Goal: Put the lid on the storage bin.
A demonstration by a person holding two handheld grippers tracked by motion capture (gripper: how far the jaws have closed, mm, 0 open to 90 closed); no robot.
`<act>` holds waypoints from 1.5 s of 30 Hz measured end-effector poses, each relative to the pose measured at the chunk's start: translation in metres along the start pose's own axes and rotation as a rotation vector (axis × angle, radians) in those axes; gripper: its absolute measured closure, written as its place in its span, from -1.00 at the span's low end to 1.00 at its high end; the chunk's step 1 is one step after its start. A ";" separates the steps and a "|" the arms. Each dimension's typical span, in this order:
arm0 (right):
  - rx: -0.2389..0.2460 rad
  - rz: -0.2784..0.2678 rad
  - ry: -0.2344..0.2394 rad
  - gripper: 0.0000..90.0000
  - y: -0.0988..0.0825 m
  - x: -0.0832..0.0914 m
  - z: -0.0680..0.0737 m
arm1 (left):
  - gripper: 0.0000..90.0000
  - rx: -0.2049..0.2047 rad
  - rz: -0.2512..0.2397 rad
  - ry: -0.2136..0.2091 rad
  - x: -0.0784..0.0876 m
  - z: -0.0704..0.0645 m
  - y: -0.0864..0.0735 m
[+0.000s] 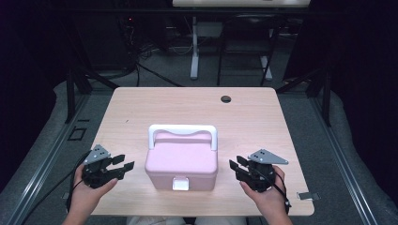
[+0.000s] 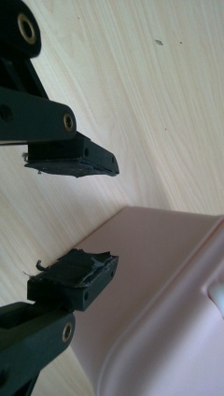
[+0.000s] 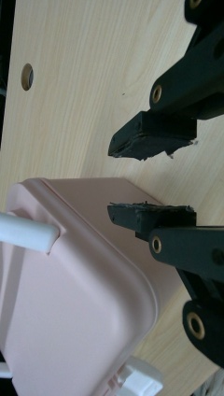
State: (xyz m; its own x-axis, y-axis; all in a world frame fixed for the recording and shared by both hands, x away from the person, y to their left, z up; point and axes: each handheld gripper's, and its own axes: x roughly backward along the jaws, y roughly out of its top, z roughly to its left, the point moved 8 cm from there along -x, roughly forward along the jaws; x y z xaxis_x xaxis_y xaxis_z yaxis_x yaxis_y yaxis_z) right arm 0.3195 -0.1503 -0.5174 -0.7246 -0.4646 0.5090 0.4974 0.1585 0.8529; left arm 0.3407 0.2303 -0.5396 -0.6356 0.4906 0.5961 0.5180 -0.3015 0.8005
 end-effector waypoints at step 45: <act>-0.006 0.120 -0.031 0.18 -0.050 -0.057 -0.032 | 0.03 0.041 0.075 -0.017 -0.051 0.008 -0.041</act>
State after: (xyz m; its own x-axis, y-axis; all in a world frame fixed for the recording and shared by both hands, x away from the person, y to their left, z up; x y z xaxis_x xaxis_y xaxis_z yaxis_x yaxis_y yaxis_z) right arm 0.3513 -0.1599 -0.5931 -0.6744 -0.4155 0.6104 0.5839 0.2059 0.7853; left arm 0.3563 0.2249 -0.6032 -0.5847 0.4821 0.6525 0.5865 -0.3045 0.7505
